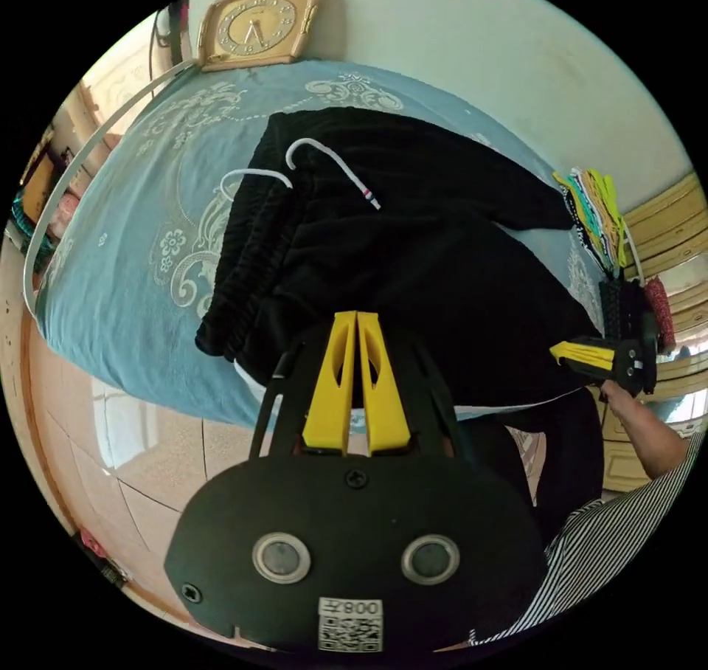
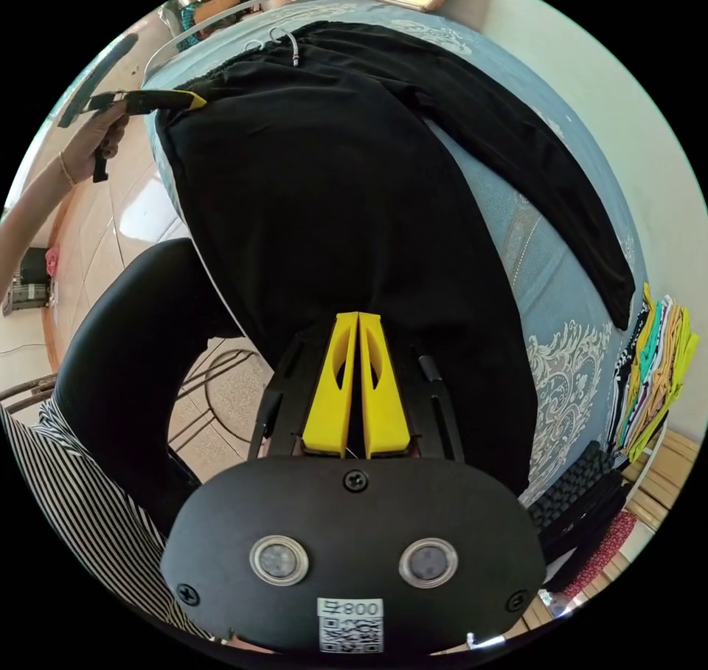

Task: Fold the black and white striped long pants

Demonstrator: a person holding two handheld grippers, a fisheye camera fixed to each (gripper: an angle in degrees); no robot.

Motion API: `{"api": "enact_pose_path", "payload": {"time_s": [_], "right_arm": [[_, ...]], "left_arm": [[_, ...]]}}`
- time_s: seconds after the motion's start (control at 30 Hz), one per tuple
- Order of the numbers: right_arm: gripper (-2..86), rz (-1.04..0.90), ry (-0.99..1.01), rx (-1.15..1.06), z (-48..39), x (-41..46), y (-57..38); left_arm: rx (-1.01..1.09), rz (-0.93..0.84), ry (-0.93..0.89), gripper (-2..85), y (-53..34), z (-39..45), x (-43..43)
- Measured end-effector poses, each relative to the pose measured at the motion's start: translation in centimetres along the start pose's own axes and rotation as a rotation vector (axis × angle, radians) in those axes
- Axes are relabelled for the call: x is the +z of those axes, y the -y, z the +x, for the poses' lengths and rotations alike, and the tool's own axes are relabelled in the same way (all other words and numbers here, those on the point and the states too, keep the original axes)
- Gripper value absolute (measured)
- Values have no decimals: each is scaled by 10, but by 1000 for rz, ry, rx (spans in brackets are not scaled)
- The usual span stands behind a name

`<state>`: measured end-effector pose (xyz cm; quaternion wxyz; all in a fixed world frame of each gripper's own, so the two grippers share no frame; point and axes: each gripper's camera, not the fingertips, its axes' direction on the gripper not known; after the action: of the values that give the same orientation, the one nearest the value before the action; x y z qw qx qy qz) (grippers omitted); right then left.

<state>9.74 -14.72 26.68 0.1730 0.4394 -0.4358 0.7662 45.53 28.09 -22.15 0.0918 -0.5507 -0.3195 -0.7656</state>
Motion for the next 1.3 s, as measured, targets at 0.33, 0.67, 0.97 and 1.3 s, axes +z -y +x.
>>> {"api": "enact_pose_path", "payload": {"time_s": [0.33, 0.67, 0.97, 1.3], "right_arm": [[2, -56, -104, 12, -37, -46, 13], [2, -85, 46, 39, -22, -77, 18], [1, -51, 38, 73, -22, -91, 11], [2, -41, 65, 77, -8, -94, 6]], "left_arm": [[-348, 224, -234, 37, 12, -161, -23], [-247, 133, -86, 16, 49, -195, -1], [-210, 135, -144, 11, 37, -191, -21], [-87, 323, -95, 8, 38, -142, -113]]}}
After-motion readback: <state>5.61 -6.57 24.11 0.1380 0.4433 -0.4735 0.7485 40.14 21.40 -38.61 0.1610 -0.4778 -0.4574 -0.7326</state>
